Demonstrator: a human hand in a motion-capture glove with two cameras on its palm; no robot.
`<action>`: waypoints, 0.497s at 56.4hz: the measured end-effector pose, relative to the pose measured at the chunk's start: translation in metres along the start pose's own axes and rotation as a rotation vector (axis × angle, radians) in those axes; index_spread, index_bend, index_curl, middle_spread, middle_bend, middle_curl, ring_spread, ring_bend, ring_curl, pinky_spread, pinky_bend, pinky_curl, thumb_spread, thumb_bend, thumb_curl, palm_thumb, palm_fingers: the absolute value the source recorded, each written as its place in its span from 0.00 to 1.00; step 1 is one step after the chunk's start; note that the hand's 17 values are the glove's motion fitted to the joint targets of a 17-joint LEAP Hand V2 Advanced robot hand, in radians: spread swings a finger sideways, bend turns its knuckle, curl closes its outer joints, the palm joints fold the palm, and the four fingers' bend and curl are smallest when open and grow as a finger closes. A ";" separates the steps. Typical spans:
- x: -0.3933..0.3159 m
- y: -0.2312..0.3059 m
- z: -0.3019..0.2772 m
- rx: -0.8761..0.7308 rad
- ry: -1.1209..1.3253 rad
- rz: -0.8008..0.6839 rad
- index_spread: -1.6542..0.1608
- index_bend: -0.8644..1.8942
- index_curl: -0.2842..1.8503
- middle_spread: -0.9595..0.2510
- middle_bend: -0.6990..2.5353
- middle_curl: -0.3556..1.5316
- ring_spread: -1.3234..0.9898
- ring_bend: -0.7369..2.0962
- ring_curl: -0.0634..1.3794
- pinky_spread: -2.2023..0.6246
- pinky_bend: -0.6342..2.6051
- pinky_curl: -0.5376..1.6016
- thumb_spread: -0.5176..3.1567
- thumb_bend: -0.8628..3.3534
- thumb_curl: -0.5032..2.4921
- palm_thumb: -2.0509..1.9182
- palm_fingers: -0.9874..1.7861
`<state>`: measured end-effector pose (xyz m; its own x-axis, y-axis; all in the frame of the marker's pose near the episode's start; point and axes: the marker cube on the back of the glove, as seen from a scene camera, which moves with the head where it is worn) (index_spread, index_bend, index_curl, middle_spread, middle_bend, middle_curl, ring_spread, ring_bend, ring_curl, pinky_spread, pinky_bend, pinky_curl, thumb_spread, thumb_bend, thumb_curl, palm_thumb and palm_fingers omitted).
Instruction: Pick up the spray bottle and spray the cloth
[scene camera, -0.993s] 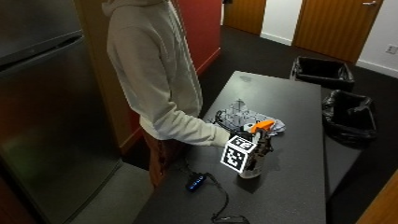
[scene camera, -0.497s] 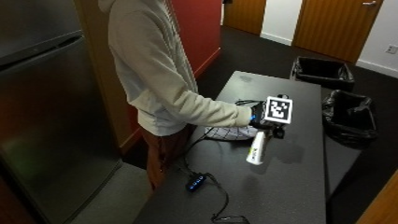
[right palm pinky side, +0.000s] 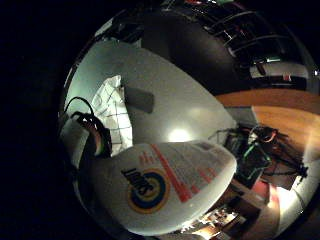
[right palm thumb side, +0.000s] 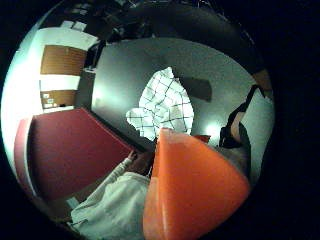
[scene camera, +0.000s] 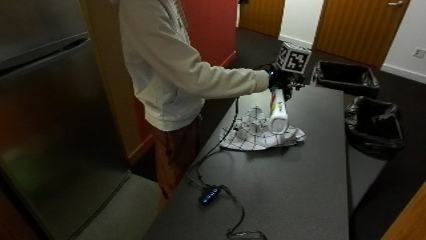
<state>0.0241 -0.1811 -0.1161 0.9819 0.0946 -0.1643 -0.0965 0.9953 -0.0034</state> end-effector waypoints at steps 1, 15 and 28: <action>-0.006 0.001 -0.001 -0.008 0.025 -0.003 0.82 0.50 0.38 0.68 0.41 0.46 0.50 0.48 0.38 0.70 0.32 0.44 0.16 0.20 0.41 0.75 0.86; -0.061 -0.002 0.016 -0.125 0.298 0.016 0.82 0.50 0.38 0.68 0.41 0.46 0.50 0.48 0.38 0.70 0.32 0.44 0.15 0.20 0.41 0.75 0.86; -0.074 -0.006 0.044 -0.200 0.355 0.044 0.83 0.50 0.38 0.69 0.41 0.46 0.50 0.48 0.38 0.69 0.32 0.44 0.15 0.20 0.41 0.75 0.86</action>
<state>-0.0407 -0.1929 -0.0610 0.8619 0.0900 -0.4990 -0.2019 0.9636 -0.1750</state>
